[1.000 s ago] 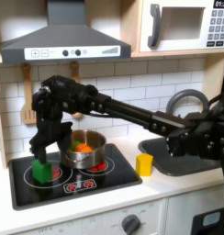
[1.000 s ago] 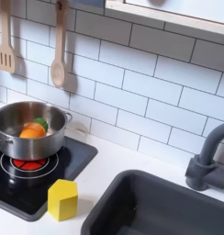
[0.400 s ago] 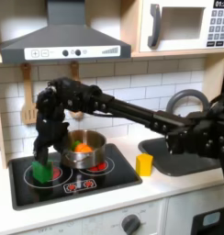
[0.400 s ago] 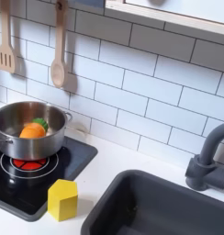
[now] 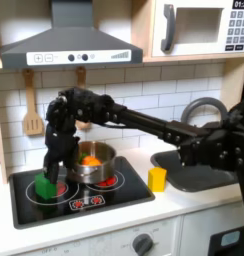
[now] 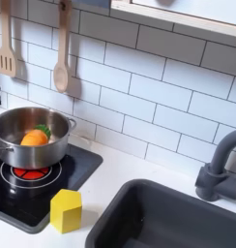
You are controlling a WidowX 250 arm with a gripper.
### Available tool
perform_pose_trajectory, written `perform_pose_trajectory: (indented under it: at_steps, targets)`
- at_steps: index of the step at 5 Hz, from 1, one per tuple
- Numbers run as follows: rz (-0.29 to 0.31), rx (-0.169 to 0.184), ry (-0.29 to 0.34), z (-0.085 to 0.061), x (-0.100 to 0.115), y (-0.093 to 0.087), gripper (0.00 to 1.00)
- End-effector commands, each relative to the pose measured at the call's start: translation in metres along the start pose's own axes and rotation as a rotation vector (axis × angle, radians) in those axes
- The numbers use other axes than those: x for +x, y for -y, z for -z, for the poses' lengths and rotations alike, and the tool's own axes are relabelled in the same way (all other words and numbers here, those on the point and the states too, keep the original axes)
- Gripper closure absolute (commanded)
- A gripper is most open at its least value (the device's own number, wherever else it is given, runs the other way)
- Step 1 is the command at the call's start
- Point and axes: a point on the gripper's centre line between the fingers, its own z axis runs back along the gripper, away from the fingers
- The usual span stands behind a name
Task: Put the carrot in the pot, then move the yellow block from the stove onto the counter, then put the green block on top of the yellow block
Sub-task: 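Put the green block on top of the yellow block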
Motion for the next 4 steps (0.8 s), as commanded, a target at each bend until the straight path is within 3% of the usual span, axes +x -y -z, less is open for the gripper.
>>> perform_pose_trajectory:
  at_steps: [1,4]
  targets:
    - [-0.041,0.002,-0.014,0.004,0.014,-0.006,0.0]
    - [-0.05,-0.009,-0.027,0.0,0.024,-0.012,0.0]
